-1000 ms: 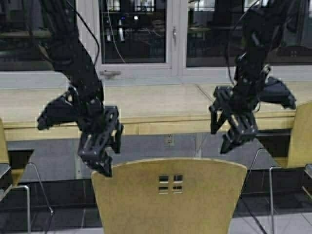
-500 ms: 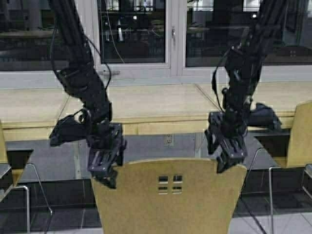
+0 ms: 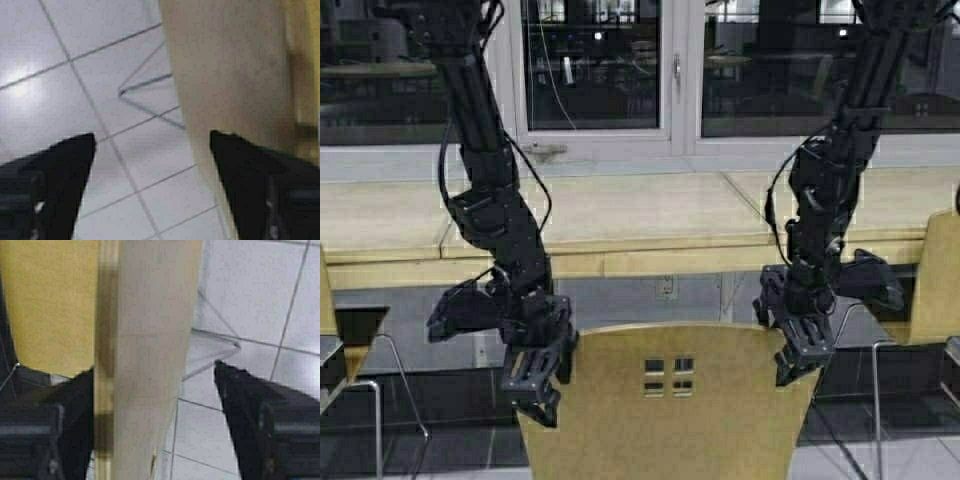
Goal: Push the chairs under the table
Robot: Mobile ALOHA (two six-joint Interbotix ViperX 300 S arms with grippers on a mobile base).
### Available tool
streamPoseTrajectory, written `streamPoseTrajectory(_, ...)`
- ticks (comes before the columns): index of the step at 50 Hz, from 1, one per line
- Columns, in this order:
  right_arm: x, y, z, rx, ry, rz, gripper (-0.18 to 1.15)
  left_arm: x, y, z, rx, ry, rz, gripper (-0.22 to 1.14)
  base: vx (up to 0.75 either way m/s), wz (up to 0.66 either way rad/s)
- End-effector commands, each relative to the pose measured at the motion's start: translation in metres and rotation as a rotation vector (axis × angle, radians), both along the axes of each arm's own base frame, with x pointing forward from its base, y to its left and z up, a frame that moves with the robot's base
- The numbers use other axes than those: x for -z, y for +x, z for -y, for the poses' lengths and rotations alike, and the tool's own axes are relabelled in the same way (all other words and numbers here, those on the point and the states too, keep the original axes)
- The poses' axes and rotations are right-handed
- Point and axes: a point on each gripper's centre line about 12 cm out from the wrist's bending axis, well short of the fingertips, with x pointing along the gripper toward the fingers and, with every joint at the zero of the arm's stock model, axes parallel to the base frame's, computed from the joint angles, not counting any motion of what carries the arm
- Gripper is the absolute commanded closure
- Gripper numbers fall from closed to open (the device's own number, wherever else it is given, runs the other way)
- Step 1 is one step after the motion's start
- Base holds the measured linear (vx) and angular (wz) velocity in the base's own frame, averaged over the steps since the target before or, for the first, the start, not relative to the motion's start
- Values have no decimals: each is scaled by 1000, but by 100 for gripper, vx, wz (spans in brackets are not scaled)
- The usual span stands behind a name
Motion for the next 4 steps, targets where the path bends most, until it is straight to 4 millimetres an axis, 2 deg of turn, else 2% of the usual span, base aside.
streamPoseTrajectory(1, -27, 14, -1, -19, -2, 65, 2, -54, 3, 7, 21, -28, 76, -9, 1, -1)
streamPoseTrajectory(4, -29, 16, 0, -26, -5, 71, 2, -76, -2, 2, 11, -1, 132, -9, 1, -1)
